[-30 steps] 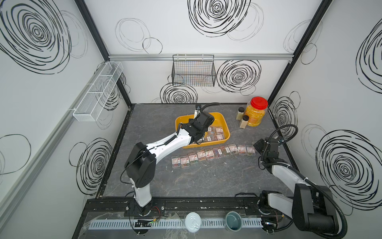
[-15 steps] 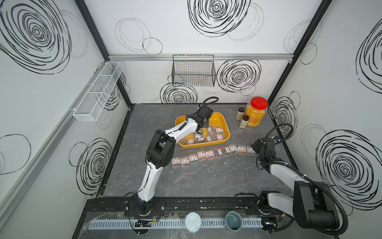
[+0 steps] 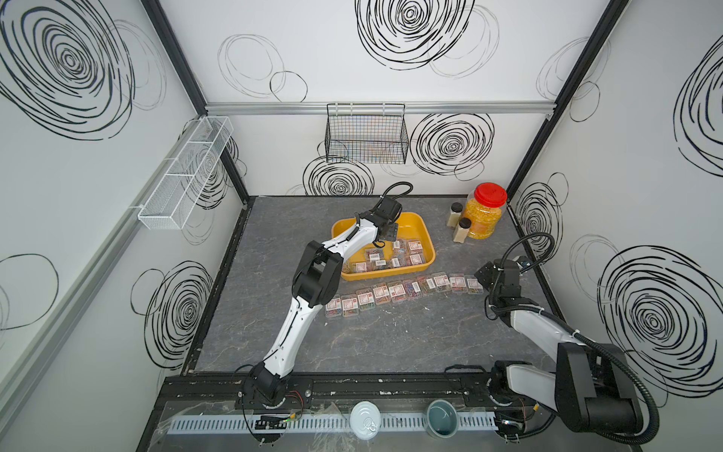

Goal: Take the paper clips out of the storage box
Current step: Pick up the boxed paper clips from the storage box.

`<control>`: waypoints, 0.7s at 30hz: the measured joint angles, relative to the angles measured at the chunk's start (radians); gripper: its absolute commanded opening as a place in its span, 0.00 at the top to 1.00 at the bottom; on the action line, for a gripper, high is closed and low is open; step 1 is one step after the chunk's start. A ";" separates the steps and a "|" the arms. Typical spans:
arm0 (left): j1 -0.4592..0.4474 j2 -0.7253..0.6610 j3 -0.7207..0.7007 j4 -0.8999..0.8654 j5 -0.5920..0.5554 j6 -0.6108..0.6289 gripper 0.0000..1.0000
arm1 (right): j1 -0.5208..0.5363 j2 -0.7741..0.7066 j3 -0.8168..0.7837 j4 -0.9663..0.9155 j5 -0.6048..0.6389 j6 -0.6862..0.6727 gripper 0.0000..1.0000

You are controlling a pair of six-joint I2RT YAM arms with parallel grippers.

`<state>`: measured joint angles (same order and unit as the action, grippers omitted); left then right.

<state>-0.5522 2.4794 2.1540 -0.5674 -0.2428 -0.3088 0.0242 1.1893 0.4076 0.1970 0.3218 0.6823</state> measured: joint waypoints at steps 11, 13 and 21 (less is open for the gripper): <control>0.007 0.051 0.079 -0.039 0.053 0.078 0.08 | 0.007 0.010 0.007 -0.002 0.014 0.000 0.17; 0.004 0.055 0.079 -0.039 0.062 0.088 0.08 | 0.009 0.011 0.007 -0.004 0.016 0.000 0.17; 0.003 0.074 0.079 -0.056 0.071 0.101 0.17 | 0.014 0.015 0.012 -0.005 0.021 -0.003 0.17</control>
<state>-0.5488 2.5534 2.2333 -0.6239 -0.1719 -0.2081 0.0380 1.2045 0.4198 0.1917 0.3431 0.6788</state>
